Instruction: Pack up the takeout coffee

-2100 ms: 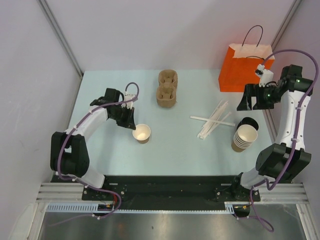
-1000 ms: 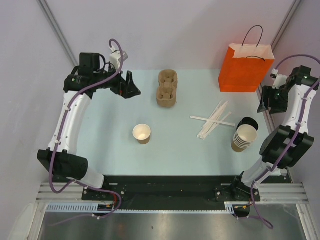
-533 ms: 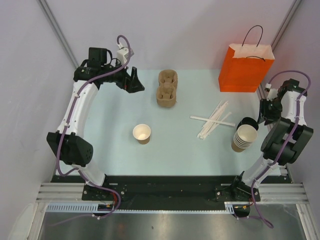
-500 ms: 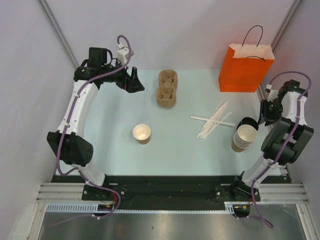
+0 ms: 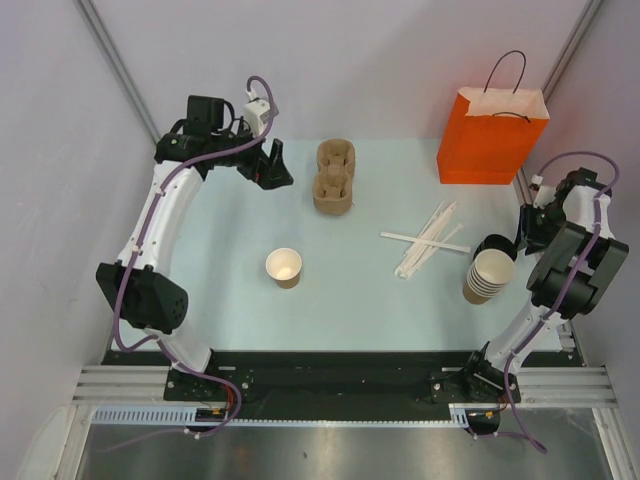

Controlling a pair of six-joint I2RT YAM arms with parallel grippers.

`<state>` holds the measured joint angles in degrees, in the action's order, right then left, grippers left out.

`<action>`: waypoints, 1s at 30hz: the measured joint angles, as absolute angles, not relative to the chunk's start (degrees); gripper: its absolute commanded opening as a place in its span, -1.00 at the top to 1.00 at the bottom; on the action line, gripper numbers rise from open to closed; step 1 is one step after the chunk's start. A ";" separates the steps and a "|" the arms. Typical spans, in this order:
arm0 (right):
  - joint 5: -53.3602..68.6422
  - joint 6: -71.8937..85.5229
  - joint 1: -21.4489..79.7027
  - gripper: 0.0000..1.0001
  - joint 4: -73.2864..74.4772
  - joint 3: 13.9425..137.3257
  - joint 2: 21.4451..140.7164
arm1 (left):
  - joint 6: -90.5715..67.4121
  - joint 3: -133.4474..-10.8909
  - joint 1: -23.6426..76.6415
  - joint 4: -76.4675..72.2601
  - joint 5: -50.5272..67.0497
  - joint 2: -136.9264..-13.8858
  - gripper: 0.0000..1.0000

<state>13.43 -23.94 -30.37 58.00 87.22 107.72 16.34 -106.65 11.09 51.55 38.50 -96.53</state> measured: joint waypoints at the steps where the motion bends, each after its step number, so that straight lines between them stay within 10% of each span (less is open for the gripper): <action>1: 13.74 -23.92 -30.35 0.16 57.93 87.22 107.98 | 16.58 -106.65 11.29 51.62 38.24 -96.53 -0.99; 17: 16.16 -22.20 -28.34 1.00 57.49 87.22 109.51 | 17.04 -106.65 11.66 51.66 36.40 -96.23 -0.99; 30: 17.37 -22.09 -28.18 1.00 58.67 87.92 109.51 | 17.41 -106.65 11.66 51.88 36.25 -96.23 -0.99</action>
<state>17.37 -22.09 -28.18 58.67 87.92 109.51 17.41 -106.65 11.66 51.88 36.25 -96.23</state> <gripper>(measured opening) 0.022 0.994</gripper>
